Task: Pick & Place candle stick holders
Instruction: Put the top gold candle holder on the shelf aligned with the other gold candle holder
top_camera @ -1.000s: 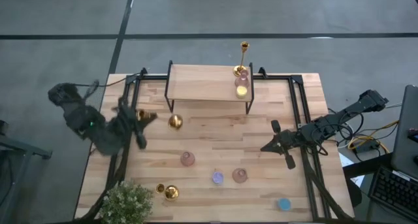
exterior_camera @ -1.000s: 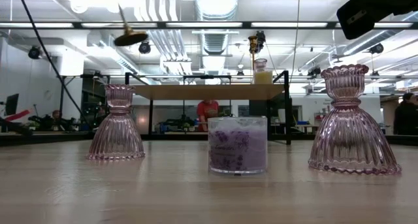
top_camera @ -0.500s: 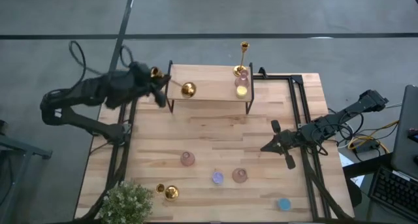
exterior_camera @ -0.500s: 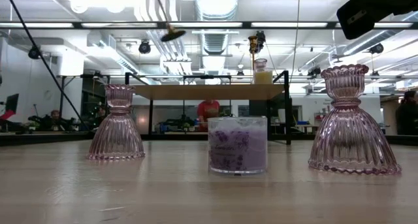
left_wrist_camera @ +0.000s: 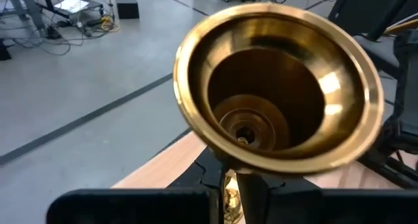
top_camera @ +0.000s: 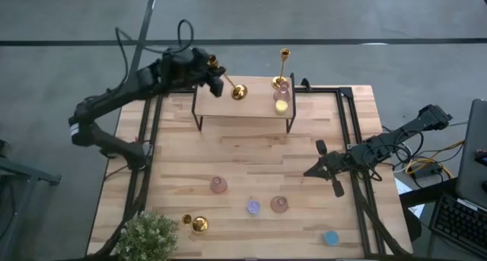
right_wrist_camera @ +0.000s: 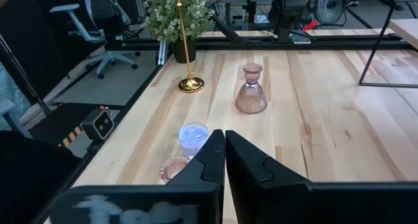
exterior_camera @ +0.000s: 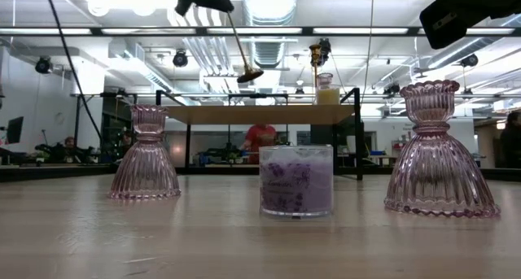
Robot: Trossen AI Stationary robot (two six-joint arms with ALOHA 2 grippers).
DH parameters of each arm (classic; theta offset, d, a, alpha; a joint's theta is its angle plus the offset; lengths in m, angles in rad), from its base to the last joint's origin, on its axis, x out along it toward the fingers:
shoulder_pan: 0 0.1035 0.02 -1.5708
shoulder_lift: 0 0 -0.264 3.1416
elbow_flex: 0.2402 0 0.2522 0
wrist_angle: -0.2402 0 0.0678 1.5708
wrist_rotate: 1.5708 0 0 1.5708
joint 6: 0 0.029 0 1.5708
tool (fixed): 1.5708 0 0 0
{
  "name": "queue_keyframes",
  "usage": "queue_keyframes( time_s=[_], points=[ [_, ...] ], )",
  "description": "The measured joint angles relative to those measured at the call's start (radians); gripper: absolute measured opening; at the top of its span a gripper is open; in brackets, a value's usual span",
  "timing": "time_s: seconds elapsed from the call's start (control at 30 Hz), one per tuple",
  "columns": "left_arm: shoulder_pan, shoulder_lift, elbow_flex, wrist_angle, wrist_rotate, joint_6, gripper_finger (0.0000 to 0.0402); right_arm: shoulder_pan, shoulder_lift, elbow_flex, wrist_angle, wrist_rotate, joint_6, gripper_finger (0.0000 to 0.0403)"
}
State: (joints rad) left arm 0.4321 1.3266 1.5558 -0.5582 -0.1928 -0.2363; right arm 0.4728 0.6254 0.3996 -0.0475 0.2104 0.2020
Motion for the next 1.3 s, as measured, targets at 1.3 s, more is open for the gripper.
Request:
queue_keyframes(
  time_s=[1.3],
  points=[
    [0.175,0.712,0.798,-0.270,0.179,0.175,0.0026,0.000,0.000,0.000,0.000,0.000,0.000,0.0008]
  ],
)
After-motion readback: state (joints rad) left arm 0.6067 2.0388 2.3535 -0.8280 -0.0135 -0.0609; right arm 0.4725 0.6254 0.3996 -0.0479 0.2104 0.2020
